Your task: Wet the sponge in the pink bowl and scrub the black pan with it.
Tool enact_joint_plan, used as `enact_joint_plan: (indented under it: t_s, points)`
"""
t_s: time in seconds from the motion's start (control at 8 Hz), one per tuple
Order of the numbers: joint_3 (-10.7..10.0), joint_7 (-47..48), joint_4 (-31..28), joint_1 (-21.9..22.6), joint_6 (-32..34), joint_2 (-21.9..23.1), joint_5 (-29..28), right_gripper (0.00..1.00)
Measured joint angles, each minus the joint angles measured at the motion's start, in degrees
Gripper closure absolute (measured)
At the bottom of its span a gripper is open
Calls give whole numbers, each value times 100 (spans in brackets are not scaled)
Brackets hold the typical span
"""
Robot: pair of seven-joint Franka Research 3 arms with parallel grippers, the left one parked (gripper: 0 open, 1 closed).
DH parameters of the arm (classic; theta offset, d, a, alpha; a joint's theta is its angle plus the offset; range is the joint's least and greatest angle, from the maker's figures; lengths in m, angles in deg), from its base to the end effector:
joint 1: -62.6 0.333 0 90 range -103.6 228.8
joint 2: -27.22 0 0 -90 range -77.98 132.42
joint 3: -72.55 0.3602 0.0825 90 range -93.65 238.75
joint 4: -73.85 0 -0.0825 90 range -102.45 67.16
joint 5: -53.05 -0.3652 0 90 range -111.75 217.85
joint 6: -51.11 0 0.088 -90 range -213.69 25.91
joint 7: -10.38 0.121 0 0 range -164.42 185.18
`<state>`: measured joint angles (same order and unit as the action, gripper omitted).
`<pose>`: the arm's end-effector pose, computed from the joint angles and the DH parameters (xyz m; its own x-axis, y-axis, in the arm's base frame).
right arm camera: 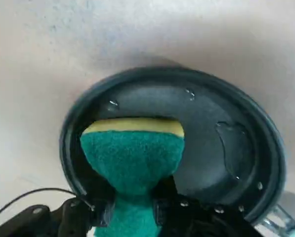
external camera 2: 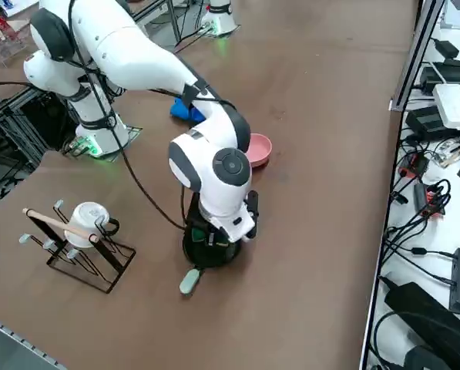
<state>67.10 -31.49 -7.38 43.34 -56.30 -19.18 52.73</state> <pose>0.6399 -0.2797 0.2219 0.8989 0.3212 -0.2981 0.2773 -0.9436 -0.1807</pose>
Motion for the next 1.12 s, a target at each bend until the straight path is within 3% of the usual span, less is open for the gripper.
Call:
enact_joint_plan:
  t_s: [0.5, 0.75, 1.12]
  points:
    - [-37, -296, 0, -331, -313, -7, 8, 58]
    - [-33, -291, -2, -310, -676, -16, 15, 58]
    - [45, -182, -10, -172, -689, -27, 1, 58]
